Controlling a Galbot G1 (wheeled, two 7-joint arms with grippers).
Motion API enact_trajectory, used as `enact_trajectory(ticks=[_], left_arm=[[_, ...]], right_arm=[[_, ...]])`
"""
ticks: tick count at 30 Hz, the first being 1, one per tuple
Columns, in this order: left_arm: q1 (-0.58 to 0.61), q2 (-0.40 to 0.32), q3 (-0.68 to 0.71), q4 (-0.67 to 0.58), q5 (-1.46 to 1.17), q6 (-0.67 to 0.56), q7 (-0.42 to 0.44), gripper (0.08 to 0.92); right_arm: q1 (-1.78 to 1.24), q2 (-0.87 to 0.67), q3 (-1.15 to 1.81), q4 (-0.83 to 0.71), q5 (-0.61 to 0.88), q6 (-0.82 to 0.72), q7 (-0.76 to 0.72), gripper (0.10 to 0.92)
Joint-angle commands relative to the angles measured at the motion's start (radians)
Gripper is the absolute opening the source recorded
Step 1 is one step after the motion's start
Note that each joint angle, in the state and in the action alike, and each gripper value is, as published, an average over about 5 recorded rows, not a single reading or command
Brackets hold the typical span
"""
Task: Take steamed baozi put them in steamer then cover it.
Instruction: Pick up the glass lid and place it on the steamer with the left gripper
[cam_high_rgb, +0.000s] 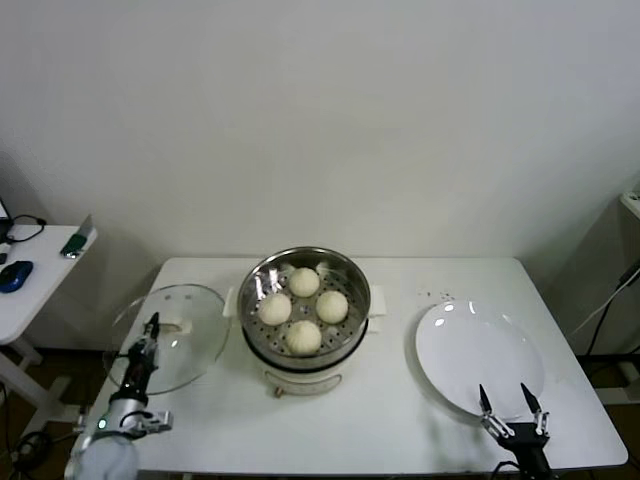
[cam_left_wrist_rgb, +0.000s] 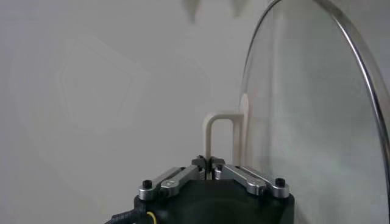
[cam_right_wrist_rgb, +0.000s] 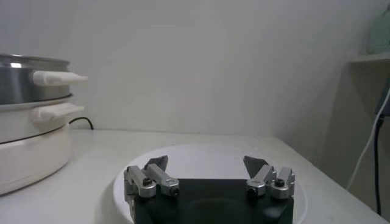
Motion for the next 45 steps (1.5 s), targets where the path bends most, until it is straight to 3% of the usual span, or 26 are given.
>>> enact_trajectory(ticks=[1,9,17,28,45], left_arm=[[0.024,0.085,0.000,-0.201,-0.141,0.071,0.127,0.132],[0.008,0.210,-0.008,-0.387,-0.286,0.285,0.346,0.132],[-0.031,0.220,0.114,-0.520,-0.251,0.432,0.435,0.132],[-0.098,0.065,0.370,-0.595,-0.028,0.546,0.522,0.132],[-0.212,-0.215,0.592,-0.466,0.196,0.576,0.540,0.132]], right_arm=[[0.000,-0.001,0.000,-0.002,0.000,0.003,0.002,0.823],[0.009,-0.004,-0.006,-0.002,-0.006,-0.002,0.003,0.823],[0.029,-0.011,-0.017,0.002,-0.025,-0.022,-0.003,0.823],[0.060,-0.016,-0.034,-0.016,-0.033,-0.019,-0.002,0.823],[0.060,-0.015,-0.031,-0.020,-0.029,-0.003,0.001,0.823]])
